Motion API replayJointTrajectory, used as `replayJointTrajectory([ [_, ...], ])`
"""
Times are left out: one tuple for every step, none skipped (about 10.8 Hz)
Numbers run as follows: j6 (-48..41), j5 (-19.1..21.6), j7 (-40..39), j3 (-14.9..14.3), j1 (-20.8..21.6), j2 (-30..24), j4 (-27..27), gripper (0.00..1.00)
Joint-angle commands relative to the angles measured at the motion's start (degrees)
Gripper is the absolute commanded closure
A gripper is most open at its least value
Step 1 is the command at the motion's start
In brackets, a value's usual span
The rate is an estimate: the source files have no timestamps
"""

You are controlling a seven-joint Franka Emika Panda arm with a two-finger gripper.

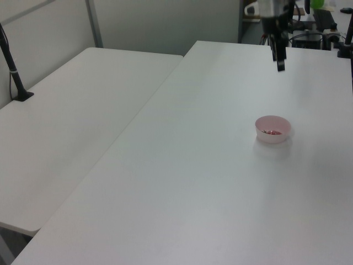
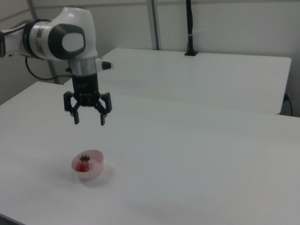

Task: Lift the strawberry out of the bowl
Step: 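Move the open gripper over the pink bowl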

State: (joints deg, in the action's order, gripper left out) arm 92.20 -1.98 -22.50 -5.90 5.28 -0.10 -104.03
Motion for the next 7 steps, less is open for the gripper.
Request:
replayJointTrajectory([
  [4.2, 0.1, -1.1, 1.1, 2.1, 0.3, -6.0, 0.22],
  [5.8, 0.1, -1.0, 1.9, 2.0, 1.1, -7.0, 0.38],
  [6.1, 0.1, -1.0, 2.5, 2.1, 2.6, -7.1, 0.5],
  [6.4, 0.1, -1.0, 3.7, 2.1, 4.8, -7.1, 0.54],
  [7.2, -0.2, -1.0, 5.2, 2.0, 7.0, -7.1, 0.53],
  [8.9, -1.1, -1.0, 5.6, 2.1, 8.3, -7.5, 0.43],
  [10.2, -2.3, -1.1, 5.7, 2.1, 8.7, -8.7, 0.35],
])
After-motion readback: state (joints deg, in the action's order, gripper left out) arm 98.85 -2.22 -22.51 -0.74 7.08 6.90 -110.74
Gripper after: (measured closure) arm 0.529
